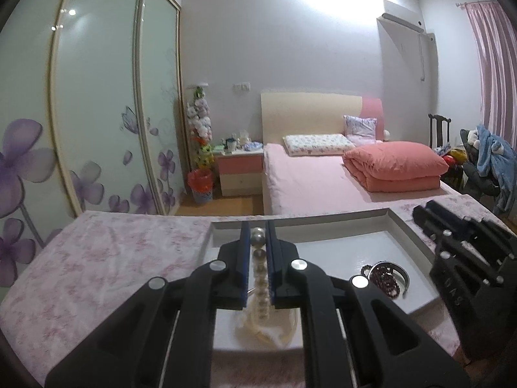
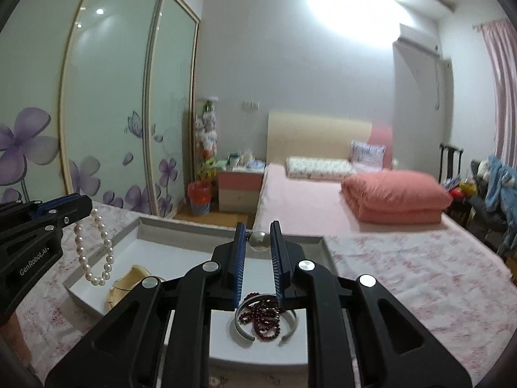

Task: Organize jewelry
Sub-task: 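Lower the bracelet and earring into the grey tray and open both tools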

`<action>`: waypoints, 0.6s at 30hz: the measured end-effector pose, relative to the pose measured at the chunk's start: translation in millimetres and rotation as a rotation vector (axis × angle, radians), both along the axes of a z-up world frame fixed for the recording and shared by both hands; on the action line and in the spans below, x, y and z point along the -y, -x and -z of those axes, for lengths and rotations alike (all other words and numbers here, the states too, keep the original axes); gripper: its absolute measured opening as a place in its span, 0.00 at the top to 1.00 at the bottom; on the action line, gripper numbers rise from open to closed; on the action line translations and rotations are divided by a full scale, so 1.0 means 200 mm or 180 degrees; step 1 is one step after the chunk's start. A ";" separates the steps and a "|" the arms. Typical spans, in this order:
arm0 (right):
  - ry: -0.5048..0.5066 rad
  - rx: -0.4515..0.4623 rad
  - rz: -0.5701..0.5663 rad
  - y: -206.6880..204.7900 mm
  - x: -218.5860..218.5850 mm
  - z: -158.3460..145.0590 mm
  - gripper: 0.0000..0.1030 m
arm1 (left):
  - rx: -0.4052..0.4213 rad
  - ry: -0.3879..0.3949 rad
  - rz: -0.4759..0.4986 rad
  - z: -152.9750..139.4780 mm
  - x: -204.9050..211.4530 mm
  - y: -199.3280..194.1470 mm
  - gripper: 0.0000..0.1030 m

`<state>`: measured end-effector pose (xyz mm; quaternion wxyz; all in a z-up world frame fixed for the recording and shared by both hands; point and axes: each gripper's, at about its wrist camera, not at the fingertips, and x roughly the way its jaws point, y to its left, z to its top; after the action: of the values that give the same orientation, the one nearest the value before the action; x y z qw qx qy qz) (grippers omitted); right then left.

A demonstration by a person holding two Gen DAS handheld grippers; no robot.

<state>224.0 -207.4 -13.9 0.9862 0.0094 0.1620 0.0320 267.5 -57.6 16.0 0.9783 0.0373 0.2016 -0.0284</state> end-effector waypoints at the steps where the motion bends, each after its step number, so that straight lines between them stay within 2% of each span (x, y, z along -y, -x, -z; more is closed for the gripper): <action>1: -0.0042 -0.0073 -0.0018 -0.03 0.00 0.01 0.84 | -0.0029 0.0008 0.0012 0.01 0.00 -0.02 0.90; 7: -0.0225 -0.0492 -0.0090 -0.17 0.02 0.08 0.84 | -0.0240 0.0036 0.0073 0.07 0.04 -0.21 0.90; 12: -0.0336 -0.0608 -0.0149 -0.18 0.03 0.10 0.83 | -0.0371 0.0103 0.0131 0.12 0.03 -0.27 0.90; 15: -0.0366 -0.0597 -0.0131 -0.17 0.05 0.08 0.72 | -0.0391 0.0170 0.0136 0.11 0.02 -0.27 0.84; 17: -0.0372 -0.0568 -0.0110 -0.18 0.07 0.06 0.72 | -0.0376 0.0207 0.0109 0.10 -0.01 -0.25 0.73; 18: -0.0386 -0.0546 -0.0092 -0.15 0.08 0.05 0.72 | -0.0362 0.0219 0.0088 0.09 -0.03 -0.24 0.73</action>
<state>254.6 -223.9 -23.5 0.9658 0.0695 0.2437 0.0550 315.5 -52.3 -2.9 0.9655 0.0049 0.2552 -0.0508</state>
